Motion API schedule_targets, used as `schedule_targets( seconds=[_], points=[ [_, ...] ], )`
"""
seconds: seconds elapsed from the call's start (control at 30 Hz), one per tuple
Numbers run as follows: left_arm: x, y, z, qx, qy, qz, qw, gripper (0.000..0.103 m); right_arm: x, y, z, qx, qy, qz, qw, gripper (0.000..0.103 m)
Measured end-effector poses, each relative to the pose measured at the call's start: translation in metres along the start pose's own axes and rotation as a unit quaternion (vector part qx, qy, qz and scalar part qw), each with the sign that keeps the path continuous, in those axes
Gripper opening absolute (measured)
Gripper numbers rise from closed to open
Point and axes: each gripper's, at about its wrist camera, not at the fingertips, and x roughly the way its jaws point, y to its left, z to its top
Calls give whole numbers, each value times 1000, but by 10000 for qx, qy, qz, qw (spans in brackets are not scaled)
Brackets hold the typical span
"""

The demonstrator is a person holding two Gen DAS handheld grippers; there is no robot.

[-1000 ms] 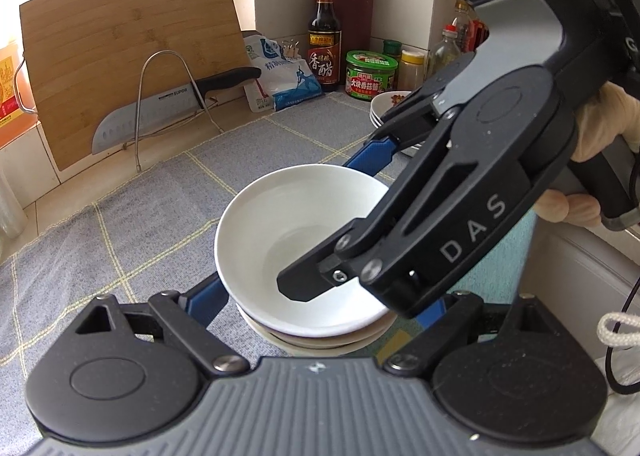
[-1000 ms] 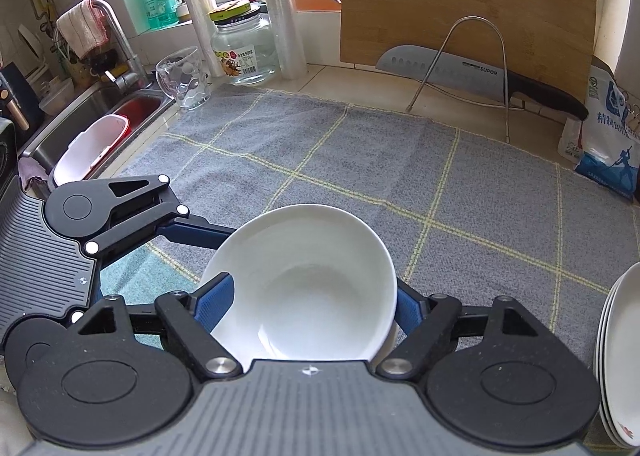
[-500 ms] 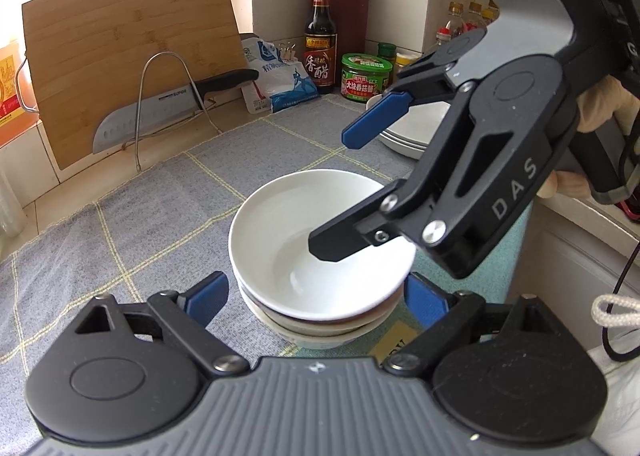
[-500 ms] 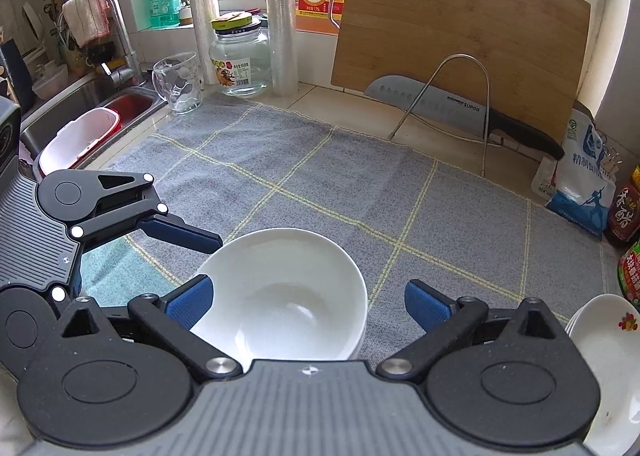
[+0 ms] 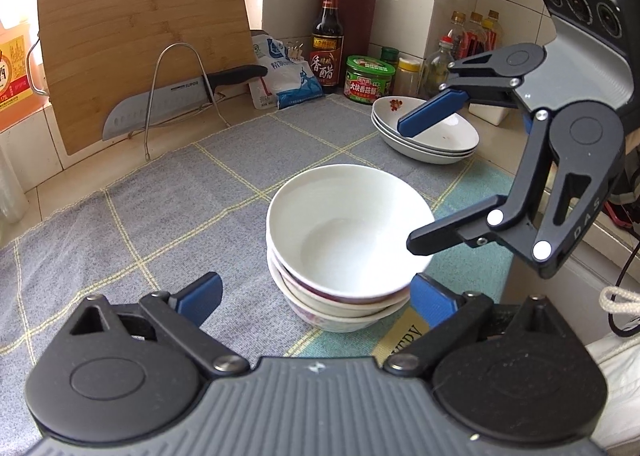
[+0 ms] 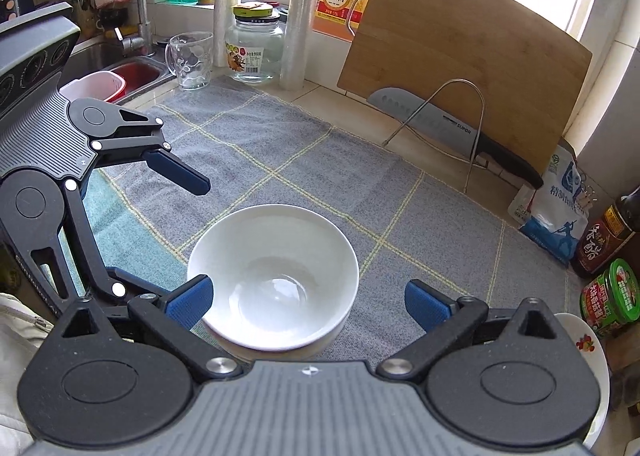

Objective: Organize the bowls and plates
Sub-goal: 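Withdraw the right gripper from the bowl stack, then grasp the bowl stack rim with both grippers from opposite sides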

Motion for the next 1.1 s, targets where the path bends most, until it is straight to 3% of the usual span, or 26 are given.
schedule_targets(
  seconds=[0.3,0.5,0.63,0.8,1.1],
  points=[
    [-12,-2,-12,499,-340,-235,9979,100,-11,20,-14,-68,-43,-213,9997,103],
    [-4,-4,-20,781,12,-353,9963,100,-7,31,-28,96,187,-167,9996,103],
    [5,-6,-28,921,48,-203,9955,100,1,32,-38,59,244,-72,9997,103],
    [22,0,-33,845,152,-156,9962,100,20,22,-46,-40,250,86,9996,103],
    [44,-7,-23,1126,323,17,9931,99,48,-1,-52,-353,236,467,9980,103]
  ],
)
